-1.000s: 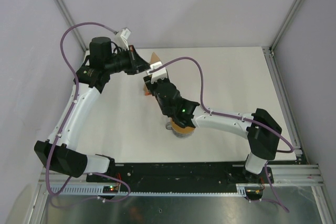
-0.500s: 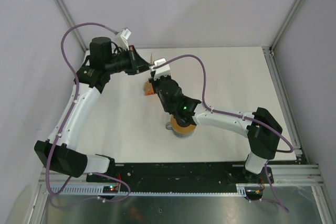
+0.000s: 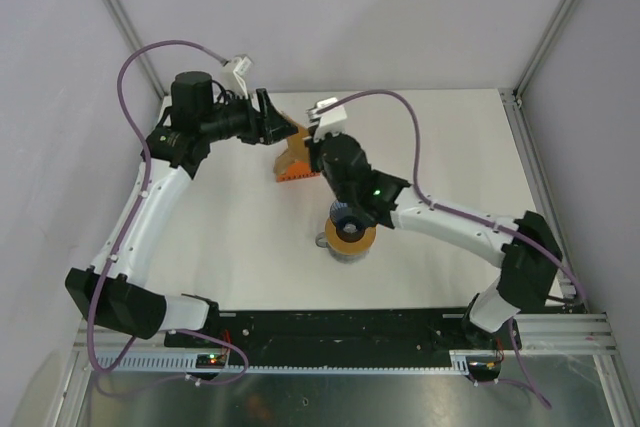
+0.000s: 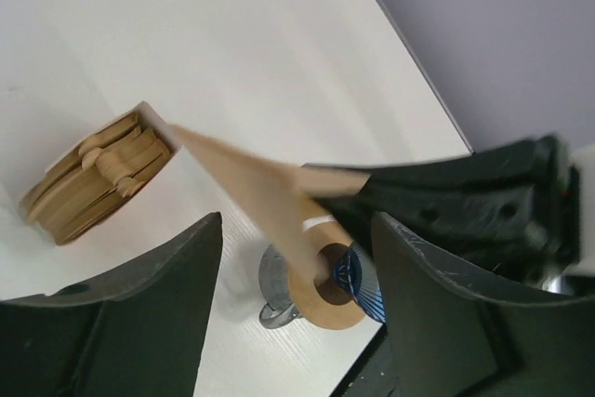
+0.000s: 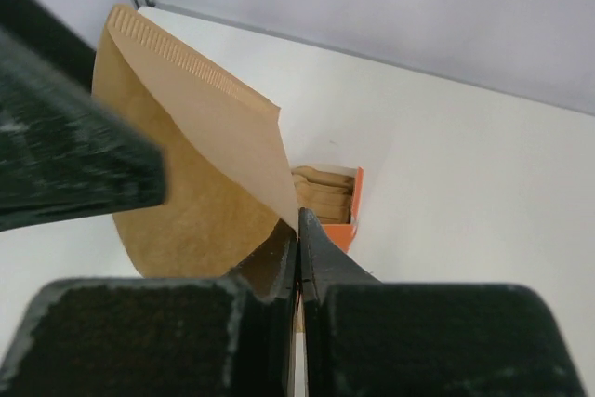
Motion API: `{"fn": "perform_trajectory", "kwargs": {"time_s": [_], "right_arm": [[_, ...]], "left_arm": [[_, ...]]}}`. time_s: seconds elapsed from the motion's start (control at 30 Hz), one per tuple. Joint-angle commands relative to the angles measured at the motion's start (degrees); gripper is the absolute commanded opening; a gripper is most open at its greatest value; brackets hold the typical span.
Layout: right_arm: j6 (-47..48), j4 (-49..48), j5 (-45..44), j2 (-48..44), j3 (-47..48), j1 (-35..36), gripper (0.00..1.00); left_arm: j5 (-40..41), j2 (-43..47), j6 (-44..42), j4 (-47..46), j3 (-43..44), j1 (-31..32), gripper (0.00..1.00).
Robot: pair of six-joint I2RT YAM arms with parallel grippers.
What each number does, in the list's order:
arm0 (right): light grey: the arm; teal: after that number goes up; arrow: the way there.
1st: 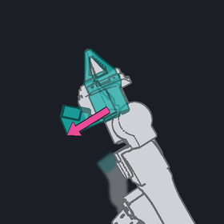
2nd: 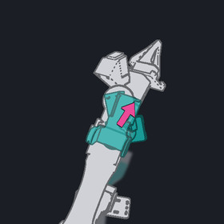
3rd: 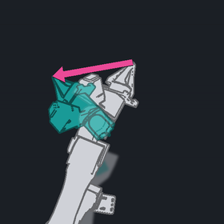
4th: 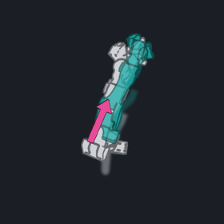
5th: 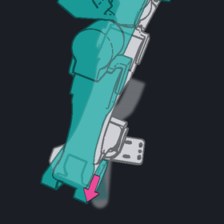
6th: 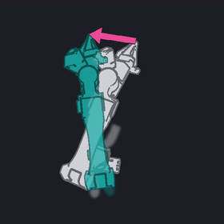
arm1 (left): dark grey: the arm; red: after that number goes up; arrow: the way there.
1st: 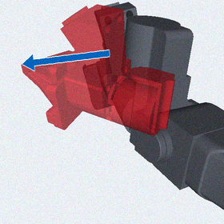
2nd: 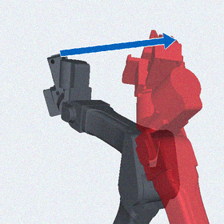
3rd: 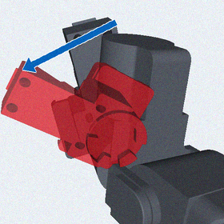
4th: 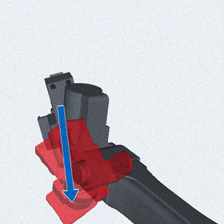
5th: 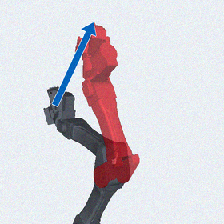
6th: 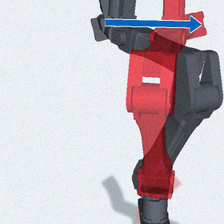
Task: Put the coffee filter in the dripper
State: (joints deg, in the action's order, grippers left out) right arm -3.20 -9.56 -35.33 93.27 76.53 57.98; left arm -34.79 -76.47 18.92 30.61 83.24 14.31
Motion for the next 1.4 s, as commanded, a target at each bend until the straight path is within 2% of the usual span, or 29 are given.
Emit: {"fn": "perform_trajectory", "kwargs": {"time_s": [0.0,0.27,0.37,0.6,0.83,0.93,1.07,1.27,1.37], "right_arm": [[-9.1,11.0,8.7,-8.6,2.5,-4.9,0.0],[-15.4,29.8,21.1,-20.4,2.6,-12.3,0.0],[-16.9,38.2,24.1,-24.2,3.9,-14.2,0.0],[-18.4,64.0,29.8,-22.8,15.4,-13.7,0.0],[-18.6,79.1,28.0,-15.6,23.9,-6.2,0.0],[-18.9,81.7,25.7,-14.5,24.9,-5.2,0.0],[-18.5,81.9,26.9,-14.0,24.7,-4.6,0.0],[-16.8,81.1,28.6,-12.9,23.5,-4.6,0.0],[-16.2,79.4,30.0,-12.9,22.0,-5.2,0.0]], "left_arm": [[-0.7,3.2,-5.5,-1.2,0.7,0.3,0.73],[-4.8,5.3,-10.9,-1.1,2.1,0.3,0.75],[-6.2,6.3,-16.9,0.4,2.3,0.9,0.75],[-6.4,8.7,-41.5,9.9,1.9,4.5,0.74],[-4.0,7.7,-62.7,24.7,6.3,10.0,0.75],[-1.2,8.7,-70.7,28.0,7.4,14.6,0.75],[0.4,9.7,-77.4,29.4,10.2,21.7,0.77],[5.4,10.7,-88.1,29.7,7.3,37.5,0.86],[5.1,8.5,-90.0,29.5,7.6,39.8,0.88]]}}
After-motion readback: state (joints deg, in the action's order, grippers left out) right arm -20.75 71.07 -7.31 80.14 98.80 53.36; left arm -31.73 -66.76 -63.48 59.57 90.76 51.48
